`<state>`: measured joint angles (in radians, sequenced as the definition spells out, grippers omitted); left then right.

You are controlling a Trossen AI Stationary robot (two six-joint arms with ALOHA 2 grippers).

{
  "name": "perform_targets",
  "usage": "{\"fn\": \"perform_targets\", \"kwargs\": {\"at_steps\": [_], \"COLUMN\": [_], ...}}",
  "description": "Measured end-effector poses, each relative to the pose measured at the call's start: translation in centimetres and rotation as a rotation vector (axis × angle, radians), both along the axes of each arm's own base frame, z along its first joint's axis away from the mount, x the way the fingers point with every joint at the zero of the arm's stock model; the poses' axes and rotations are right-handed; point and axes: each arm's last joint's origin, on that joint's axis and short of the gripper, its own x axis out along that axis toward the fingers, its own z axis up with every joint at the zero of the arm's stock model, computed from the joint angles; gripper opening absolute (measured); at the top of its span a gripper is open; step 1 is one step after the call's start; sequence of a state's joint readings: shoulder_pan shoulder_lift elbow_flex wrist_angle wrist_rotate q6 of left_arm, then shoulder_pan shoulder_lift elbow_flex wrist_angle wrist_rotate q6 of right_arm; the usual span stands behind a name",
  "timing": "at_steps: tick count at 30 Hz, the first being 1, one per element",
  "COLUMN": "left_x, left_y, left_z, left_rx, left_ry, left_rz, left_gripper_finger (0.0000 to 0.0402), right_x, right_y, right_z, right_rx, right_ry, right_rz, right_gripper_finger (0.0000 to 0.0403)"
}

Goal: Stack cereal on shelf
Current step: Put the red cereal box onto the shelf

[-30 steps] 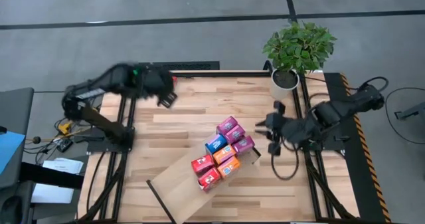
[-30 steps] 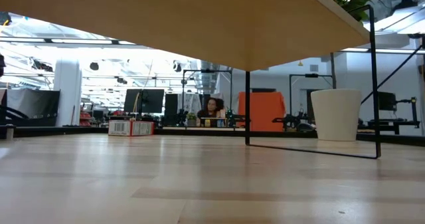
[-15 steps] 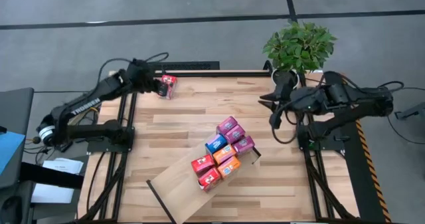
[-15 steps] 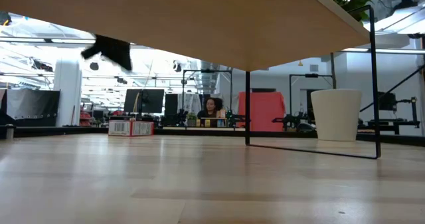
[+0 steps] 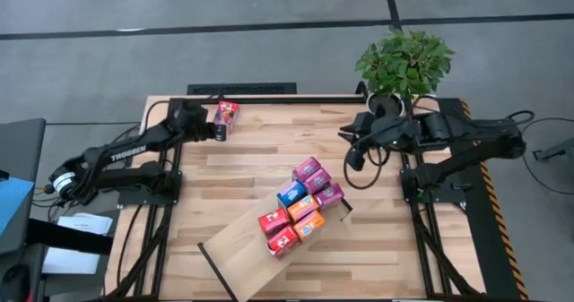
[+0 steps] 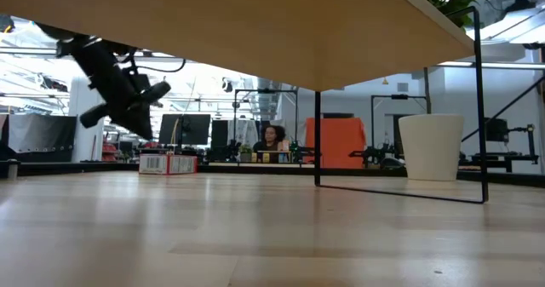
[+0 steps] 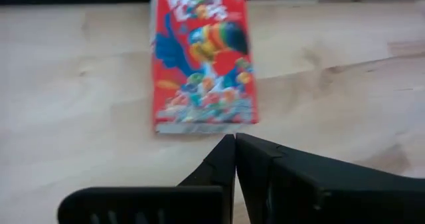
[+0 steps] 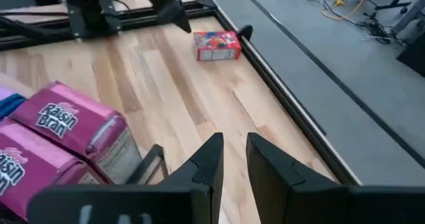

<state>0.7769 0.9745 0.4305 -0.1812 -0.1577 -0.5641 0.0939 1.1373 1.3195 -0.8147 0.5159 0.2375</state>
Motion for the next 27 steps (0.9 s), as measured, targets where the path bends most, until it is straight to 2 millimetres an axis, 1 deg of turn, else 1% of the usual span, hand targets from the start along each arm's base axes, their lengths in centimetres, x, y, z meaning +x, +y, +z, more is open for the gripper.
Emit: {"fn": "perform_targets", "kwargs": {"at_steps": [3,5,11,15,27], "left_x": [-0.4,-0.4,0.0,0.0,1.2], "left_y": [-0.2,-0.3,0.1,0.4,0.4], "left_z": [-1.3,-1.7,-1.0,-1.5,-3.7], "left_rx": [0.013,0.03,0.107,0.118,0.049], "left_ry": [0.001,-0.026,-0.104,-0.054,0.039], "left_rz": [0.032,0.038,0.015,0.078,0.03], "left_gripper_finger": [0.0,0.0,0.0,0.0,0.0], "right_x": [0.5,0.8,0.9,0.9,0.9], "right_y": [-0.2,-0.4,-0.9,-1.2,-1.2], "right_z": [-0.4,-0.5,-0.5,-0.6,-0.6], "right_rx": [0.012,0.019,0.034,0.035,0.032], "right_ry": [0.024,0.027,0.033,0.037,0.039], "right_rz": [0.016,0.02,0.039,0.03,0.029], "right_gripper_finger": [0.0091,0.0091,0.0091,0.0091,0.0091]}}
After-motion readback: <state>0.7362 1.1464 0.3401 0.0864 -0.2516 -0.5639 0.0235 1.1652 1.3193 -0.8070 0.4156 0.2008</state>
